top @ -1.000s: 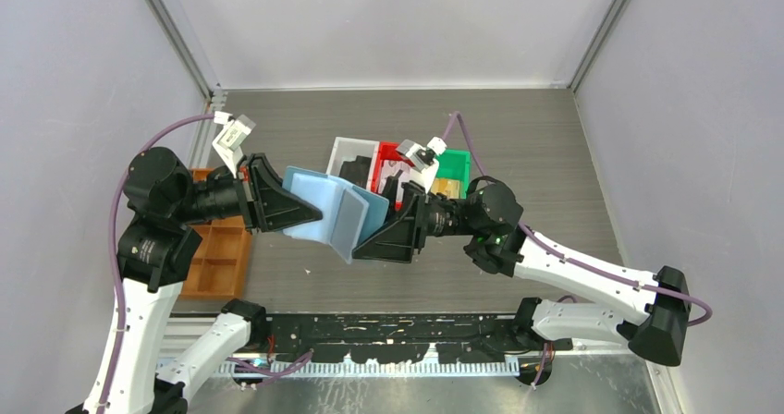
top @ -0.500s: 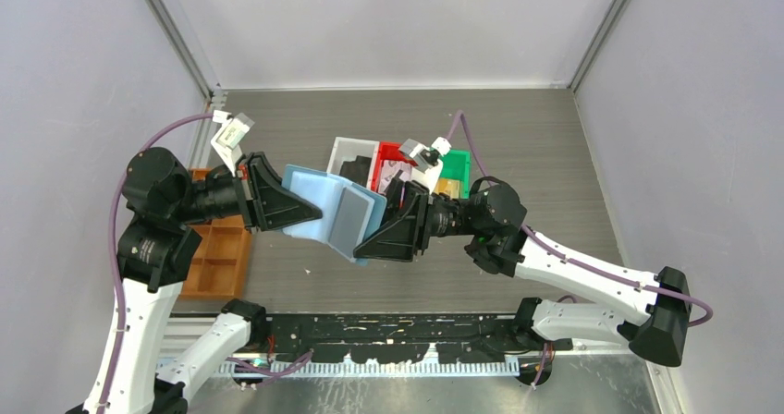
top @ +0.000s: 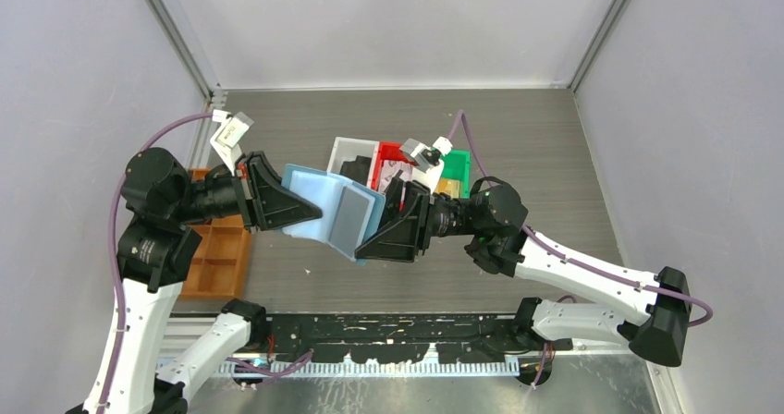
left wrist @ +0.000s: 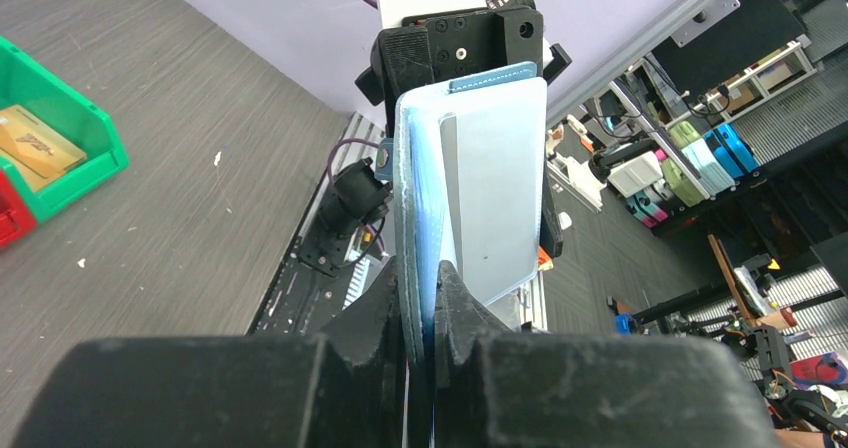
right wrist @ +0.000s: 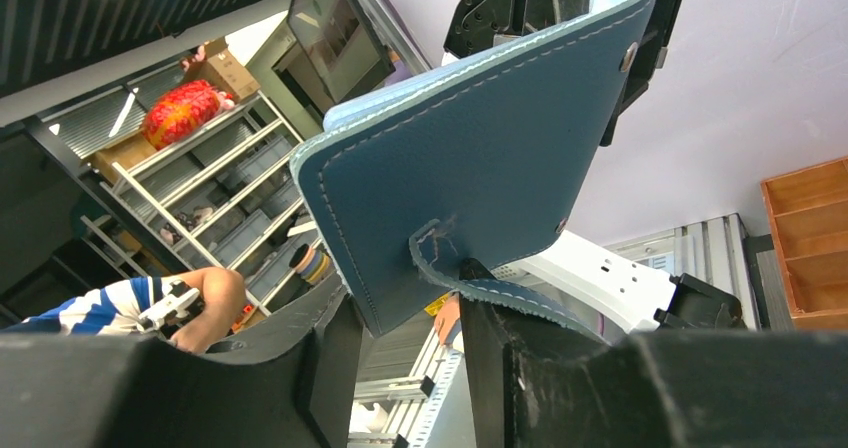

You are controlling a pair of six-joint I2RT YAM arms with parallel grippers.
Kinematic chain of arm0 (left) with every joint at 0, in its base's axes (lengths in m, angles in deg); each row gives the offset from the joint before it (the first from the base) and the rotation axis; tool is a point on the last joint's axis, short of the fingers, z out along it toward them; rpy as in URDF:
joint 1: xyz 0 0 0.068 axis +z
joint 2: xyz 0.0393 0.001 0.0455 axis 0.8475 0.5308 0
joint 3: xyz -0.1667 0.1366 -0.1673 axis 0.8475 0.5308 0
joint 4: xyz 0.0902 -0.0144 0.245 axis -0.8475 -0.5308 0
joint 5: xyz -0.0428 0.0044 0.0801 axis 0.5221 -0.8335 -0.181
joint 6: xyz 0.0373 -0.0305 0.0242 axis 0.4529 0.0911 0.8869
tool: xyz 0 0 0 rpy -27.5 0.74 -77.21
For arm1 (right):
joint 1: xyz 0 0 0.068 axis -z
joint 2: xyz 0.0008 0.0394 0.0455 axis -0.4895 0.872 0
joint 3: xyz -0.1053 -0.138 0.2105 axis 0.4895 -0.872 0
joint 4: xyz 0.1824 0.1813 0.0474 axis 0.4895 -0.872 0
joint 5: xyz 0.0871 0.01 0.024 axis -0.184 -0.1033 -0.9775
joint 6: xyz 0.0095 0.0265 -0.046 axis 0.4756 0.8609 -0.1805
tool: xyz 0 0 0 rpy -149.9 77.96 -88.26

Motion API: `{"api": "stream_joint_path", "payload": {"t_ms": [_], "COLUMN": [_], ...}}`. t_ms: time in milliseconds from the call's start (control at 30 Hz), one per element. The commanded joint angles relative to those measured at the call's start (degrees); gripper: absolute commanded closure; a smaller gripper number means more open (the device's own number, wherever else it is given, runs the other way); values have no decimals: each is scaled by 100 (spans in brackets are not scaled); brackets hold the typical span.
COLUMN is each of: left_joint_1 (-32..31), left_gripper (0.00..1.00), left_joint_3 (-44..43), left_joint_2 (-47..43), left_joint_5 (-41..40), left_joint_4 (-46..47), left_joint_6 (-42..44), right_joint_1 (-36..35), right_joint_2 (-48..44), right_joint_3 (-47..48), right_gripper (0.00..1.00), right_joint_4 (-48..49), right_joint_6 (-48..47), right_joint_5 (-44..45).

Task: Take the credit cards out of the card holder
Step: Remove the credit card from the card holder.

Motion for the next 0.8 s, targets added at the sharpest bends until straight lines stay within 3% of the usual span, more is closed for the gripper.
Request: {"api": "stream_joint_path", "payload": {"t_ms": [0, 767], "left_joint_1": [1, 4], "left_gripper": [100, 100], "left_joint_3": [-7, -16], "left_joint_2": [-48, -47], "left_joint_5": [49, 44], "left_joint_4": [343, 406], "left_joint_6": [-71, -160], "right_joint_1": [-40, -39], "right_joint_2": [-138, -168], "right_joint_3": [230, 149], "right_gripper": [54, 60], "right_joint_4": [406, 571], "right_joint_6": [41, 94], "right_joint_5": [-54, -39]}}
